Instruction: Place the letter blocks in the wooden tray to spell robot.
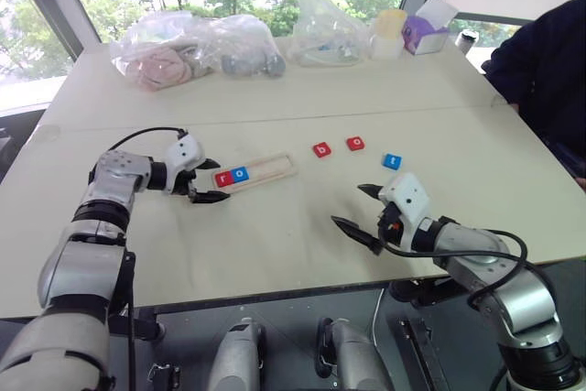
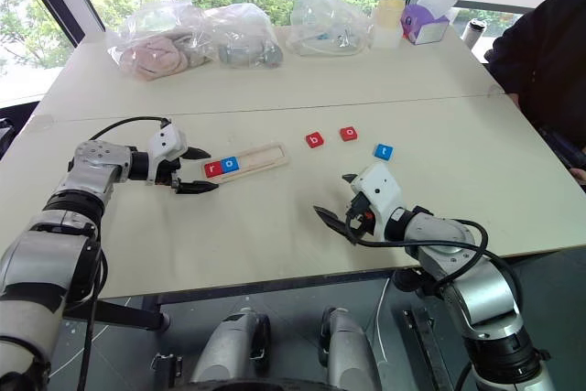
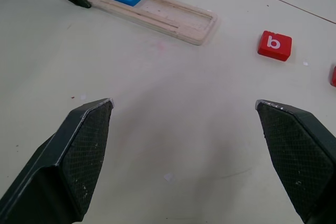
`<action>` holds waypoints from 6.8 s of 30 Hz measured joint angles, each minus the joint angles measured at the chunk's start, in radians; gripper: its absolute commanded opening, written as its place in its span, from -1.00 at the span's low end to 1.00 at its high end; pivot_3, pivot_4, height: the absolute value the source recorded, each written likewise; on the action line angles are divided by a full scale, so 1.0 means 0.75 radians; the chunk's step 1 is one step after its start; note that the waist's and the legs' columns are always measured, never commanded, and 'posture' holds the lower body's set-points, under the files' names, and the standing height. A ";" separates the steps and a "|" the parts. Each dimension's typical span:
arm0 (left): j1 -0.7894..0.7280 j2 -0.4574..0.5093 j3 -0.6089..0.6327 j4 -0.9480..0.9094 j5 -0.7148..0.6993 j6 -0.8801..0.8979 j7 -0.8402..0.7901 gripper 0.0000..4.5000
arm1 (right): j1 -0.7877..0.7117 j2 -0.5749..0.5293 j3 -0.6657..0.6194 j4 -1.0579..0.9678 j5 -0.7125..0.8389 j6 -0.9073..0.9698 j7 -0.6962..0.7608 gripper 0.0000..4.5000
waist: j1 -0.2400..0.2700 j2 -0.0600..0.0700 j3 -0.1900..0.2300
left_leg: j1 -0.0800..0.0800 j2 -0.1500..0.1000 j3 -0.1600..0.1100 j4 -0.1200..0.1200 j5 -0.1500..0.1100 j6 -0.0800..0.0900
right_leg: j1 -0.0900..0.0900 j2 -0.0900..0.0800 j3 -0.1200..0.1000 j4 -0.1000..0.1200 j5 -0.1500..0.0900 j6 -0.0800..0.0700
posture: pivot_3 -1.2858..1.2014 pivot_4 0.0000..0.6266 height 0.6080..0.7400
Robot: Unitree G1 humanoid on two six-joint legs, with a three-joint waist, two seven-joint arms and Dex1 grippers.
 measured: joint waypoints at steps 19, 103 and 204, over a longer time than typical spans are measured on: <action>-0.012 -0.068 0.000 0.009 0.031 0.011 0.026 0.39 | -0.002 0.000 0.007 -0.005 -0.019 0.000 -0.007 1.00 | 0.028 0.002 -0.003 | 0.001 0.000 0.000 0.001 0.000 0.000 | 0.002 0.000 0.000 0.000 0.000 0.000 | 0.03 -0.52 0.77; 0.538 0.001 -0.006 -1.653 -0.229 1.072 0.202 0.99 | -0.064 0.040 0.078 0.094 -0.077 -0.059 0.021 1.00 | 0.027 0.005 -0.002 | -0.001 -0.001 0.002 0.001 -0.003 0.004 | -0.001 -0.002 0.000 -0.002 0.000 0.001 | 0.03 -0.52 0.77; 1.035 0.212 0.305 -2.181 -0.788 1.288 0.611 1.00 | -0.485 -0.384 0.116 1.018 -0.209 -0.551 0.763 0.77 | -0.039 0.012 0.010 | 0.001 -0.003 0.009 -0.020 0.000 -0.001 | -0.011 0.003 0.003 -0.007 -0.003 -0.001 | 0.03 -0.52 0.77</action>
